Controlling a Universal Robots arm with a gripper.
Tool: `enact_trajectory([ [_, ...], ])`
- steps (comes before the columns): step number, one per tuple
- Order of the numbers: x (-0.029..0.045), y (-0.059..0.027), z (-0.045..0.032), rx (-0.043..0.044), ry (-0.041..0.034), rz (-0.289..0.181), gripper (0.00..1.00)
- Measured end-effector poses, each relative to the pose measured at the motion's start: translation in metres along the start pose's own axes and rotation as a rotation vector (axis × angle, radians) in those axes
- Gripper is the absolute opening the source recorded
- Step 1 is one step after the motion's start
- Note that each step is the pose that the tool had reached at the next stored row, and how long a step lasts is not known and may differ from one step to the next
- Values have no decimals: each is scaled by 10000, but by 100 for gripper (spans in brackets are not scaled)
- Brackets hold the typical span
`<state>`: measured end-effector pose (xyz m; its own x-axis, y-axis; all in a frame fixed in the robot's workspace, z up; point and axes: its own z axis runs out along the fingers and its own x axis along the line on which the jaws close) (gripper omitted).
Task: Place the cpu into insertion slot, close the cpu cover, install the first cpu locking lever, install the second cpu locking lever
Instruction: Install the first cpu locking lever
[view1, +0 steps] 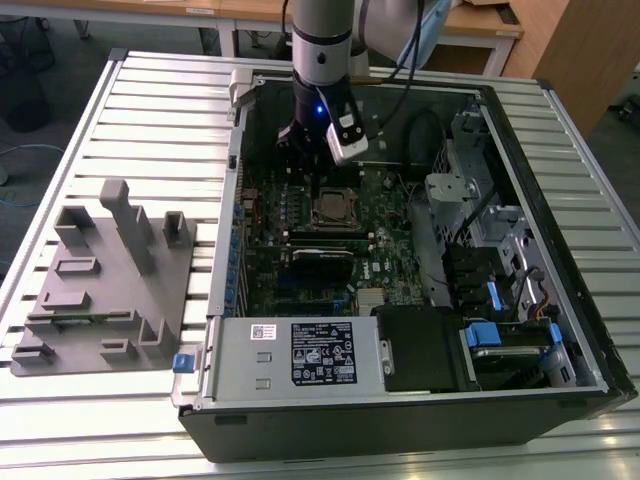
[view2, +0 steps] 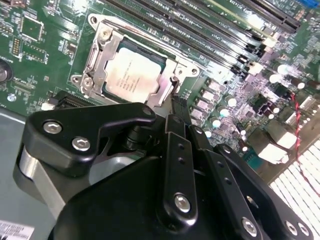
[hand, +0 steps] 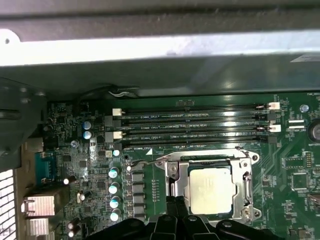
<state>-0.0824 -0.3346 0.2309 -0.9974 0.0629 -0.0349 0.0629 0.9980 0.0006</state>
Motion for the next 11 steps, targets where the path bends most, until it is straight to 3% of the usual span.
enact_trajectory([
  [7,-7,0,-191,0,1,0,10],
  [11,-7,0,-198,-3,-2,0,10],
])
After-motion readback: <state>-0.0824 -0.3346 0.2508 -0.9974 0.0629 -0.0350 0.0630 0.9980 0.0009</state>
